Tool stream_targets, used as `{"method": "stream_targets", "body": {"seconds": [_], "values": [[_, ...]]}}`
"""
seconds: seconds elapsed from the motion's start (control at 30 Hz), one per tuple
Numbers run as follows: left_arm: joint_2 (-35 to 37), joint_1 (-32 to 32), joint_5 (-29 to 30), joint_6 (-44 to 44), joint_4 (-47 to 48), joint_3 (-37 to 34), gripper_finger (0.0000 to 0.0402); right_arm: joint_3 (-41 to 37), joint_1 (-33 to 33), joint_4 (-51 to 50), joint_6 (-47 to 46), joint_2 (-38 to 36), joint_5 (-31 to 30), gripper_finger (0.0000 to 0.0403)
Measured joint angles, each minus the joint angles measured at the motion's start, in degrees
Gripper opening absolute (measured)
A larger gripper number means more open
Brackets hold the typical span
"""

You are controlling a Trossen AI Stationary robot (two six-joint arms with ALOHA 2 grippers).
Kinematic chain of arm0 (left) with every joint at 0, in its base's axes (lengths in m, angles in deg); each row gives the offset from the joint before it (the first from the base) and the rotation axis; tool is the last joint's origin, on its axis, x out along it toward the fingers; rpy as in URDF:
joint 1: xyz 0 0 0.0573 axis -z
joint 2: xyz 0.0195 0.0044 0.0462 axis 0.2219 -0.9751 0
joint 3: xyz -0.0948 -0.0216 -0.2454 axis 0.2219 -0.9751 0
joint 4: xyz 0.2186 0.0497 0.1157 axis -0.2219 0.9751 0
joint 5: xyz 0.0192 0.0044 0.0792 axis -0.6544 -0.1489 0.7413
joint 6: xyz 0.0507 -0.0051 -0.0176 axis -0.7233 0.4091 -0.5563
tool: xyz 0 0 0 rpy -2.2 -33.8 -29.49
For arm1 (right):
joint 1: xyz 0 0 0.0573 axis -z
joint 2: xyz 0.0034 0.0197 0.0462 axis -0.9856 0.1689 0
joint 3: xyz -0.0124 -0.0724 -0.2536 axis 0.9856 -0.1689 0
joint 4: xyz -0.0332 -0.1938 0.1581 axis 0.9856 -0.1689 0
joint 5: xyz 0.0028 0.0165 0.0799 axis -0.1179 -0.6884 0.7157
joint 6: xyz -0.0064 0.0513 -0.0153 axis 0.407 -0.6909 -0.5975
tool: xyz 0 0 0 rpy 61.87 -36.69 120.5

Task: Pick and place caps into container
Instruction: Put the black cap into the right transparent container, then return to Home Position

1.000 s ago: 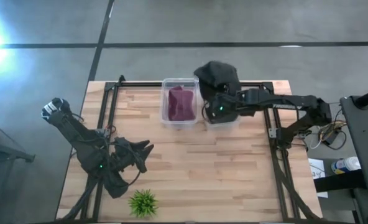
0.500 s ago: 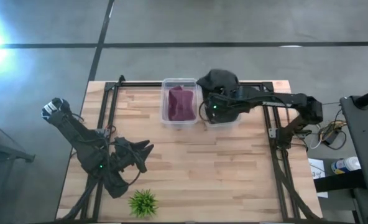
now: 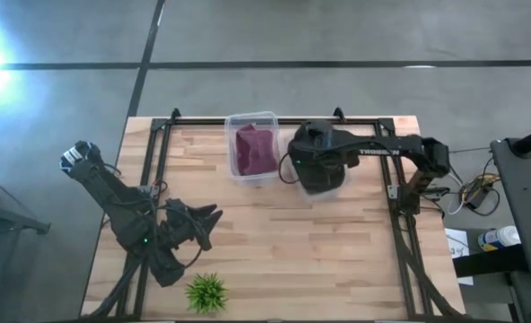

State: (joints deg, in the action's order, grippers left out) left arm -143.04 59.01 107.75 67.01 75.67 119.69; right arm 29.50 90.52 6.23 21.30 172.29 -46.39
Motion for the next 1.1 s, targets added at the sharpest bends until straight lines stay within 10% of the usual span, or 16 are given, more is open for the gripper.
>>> {"method": "stream_targets", "body": {"seconds": [0.77,1.1], "values": [[0.0,0.1,-0.8,-3.0,0.0,0.0,0.0158,0.6,-17.1,-1.1,-8.1,-17.8,-20.8,0.0216],[1.0,-5.9,-11.8,-24.2,-9.2,-1.6,0.0147,-9.1,-31.9,33.8,7.8,-27.9,-22.3,0.0214]]}}
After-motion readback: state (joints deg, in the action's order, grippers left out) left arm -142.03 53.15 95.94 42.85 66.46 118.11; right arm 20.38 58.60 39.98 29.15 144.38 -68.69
